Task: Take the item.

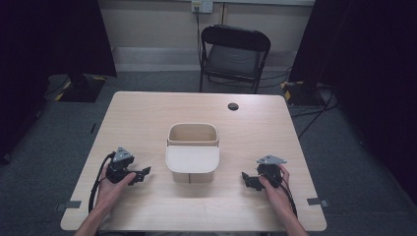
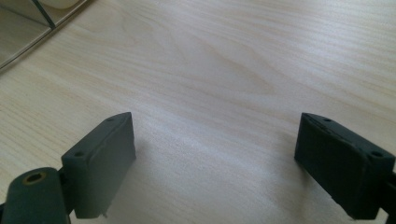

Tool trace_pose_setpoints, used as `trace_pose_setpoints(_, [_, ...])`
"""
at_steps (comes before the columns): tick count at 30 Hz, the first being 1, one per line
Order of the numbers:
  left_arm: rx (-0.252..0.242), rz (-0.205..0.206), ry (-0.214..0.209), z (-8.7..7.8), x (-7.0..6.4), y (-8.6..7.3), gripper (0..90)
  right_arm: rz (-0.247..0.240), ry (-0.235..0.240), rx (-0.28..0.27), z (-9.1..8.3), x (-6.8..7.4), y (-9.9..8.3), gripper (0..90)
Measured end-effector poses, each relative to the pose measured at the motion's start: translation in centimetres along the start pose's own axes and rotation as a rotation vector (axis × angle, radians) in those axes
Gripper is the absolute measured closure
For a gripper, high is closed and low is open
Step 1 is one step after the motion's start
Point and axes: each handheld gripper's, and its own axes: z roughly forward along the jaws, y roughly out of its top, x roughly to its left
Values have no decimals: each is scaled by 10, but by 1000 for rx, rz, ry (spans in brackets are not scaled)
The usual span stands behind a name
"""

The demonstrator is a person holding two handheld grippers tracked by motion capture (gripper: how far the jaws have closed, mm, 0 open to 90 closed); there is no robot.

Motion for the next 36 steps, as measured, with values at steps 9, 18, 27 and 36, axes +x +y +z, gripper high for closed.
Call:
trace_pose_setpoints(9, [-45, 14, -50, -6, -9, 5, 186, 0, 0, 0, 0, 0, 0, 117])
trace_pose_setpoints(18, [-80, 48, -95, -8, -23, 13, 184, -2, 0, 1, 0, 0, 0, 116])
trace_pose_setpoints(27, [-97, 70, -138, -12, -32, 16, 199, -1, 0, 0, 0, 0, 0, 117])
trace_pose_setpoints(36, [-129, 82, -163, -15, -41, 21, 183, -1, 0, 0, 0, 0, 0, 116])
